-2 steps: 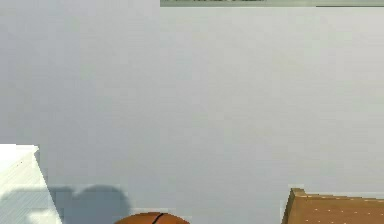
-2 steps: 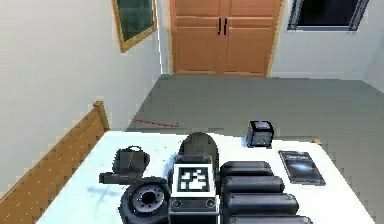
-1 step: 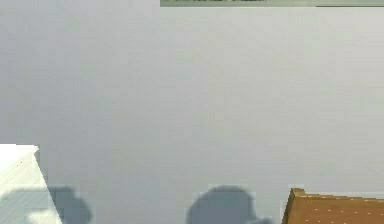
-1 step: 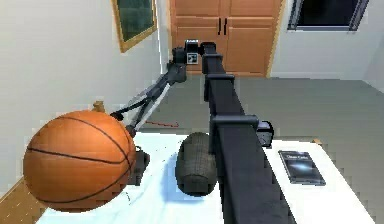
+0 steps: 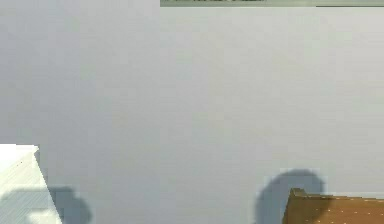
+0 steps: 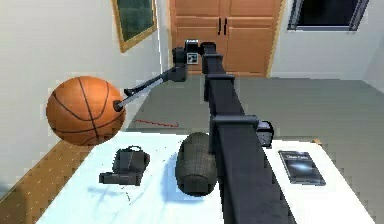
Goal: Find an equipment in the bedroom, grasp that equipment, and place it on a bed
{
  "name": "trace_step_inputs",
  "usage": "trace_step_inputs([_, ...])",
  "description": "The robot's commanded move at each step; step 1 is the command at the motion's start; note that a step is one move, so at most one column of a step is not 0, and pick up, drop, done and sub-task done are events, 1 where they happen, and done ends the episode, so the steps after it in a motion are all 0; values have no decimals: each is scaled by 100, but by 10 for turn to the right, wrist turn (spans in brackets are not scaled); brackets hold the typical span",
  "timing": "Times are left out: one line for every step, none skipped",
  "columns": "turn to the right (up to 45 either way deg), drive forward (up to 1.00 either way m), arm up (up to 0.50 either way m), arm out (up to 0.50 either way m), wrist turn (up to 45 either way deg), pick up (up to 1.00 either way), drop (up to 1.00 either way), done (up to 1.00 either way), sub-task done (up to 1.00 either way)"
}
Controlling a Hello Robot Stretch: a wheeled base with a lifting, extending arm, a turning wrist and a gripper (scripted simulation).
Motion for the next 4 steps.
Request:
trace_step_inputs([0,0,0,0,450,0,0,0,0])
trace_step_inputs([0,0,0,0,330,0,0,0,0])
trace_step_inputs([0,0,-40,0,0,0,0,0,0])
trace_step_inputs([0,0,-32,0,0,0,0,0,0])
